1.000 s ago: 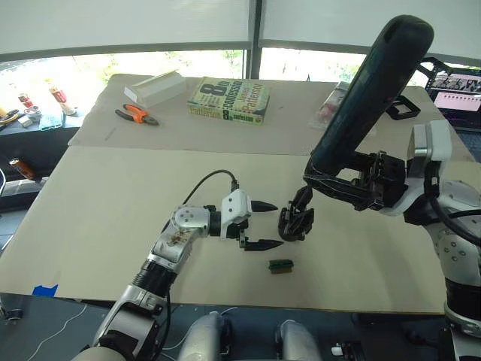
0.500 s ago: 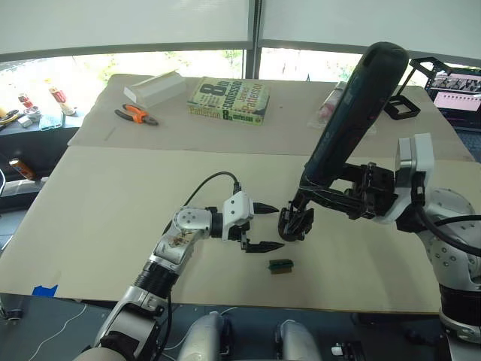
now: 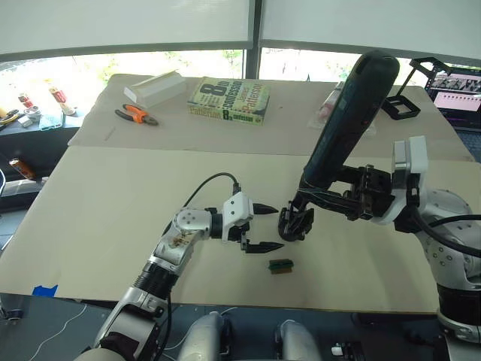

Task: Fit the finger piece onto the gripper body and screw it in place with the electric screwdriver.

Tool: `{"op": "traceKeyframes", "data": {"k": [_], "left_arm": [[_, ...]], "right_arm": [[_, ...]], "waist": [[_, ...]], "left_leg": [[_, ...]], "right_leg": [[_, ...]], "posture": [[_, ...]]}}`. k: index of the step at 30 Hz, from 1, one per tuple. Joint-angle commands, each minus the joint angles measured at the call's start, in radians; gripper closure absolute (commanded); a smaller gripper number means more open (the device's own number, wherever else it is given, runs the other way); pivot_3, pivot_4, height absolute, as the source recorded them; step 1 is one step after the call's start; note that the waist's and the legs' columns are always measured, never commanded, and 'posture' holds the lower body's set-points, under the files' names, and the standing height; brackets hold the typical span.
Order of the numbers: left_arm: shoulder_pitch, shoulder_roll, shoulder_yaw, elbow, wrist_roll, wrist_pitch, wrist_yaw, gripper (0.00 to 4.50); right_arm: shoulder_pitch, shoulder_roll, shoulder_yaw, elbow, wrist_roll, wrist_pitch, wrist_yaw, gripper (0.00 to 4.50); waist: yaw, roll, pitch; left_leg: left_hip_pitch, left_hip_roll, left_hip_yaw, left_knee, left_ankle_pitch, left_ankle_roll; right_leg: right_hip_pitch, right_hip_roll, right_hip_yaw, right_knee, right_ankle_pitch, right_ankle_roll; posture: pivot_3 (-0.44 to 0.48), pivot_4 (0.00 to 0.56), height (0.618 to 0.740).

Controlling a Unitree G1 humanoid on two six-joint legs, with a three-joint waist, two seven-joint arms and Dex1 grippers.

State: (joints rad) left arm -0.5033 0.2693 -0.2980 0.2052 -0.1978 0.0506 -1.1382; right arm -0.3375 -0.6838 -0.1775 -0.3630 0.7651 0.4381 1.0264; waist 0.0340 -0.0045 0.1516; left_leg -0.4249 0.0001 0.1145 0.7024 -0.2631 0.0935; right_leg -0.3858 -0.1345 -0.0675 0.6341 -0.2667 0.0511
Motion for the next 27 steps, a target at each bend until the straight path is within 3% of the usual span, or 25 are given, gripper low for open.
{"op": "traceKeyframes", "data": {"k": [1,27], "left_arm": [[0.0,-0.004,-0.002,-0.044,-0.011,0.002,0.003,0.0],[0.014,-0.001,-0.006,-0.065,-0.012,0.012,0.006,0.0]], "right_arm": [[-0.006,0.003,-0.03,-0.026,0.007,-0.04,0.006,2.57],[-0.007,0.018,-0.021,-0.034,0.002,-0.04,0.0,2.57]], "waist": [[0.0,0.0,0.0],[0.0,0.0,0.0]], "left_leg": [[0.0,0.0,0.0,0.0,0.0,0.0],[0.0,0.0,0.0,0.0,0.0,0.0]], "right_leg": [[0.0,0.0,0.0,0.0,0.0,0.0],[0.0,0.0,0.0,0.0,0.0,0.0]], "posture": [[0.0,0.15,0.74],[0.0,0.15,0.74]]}}
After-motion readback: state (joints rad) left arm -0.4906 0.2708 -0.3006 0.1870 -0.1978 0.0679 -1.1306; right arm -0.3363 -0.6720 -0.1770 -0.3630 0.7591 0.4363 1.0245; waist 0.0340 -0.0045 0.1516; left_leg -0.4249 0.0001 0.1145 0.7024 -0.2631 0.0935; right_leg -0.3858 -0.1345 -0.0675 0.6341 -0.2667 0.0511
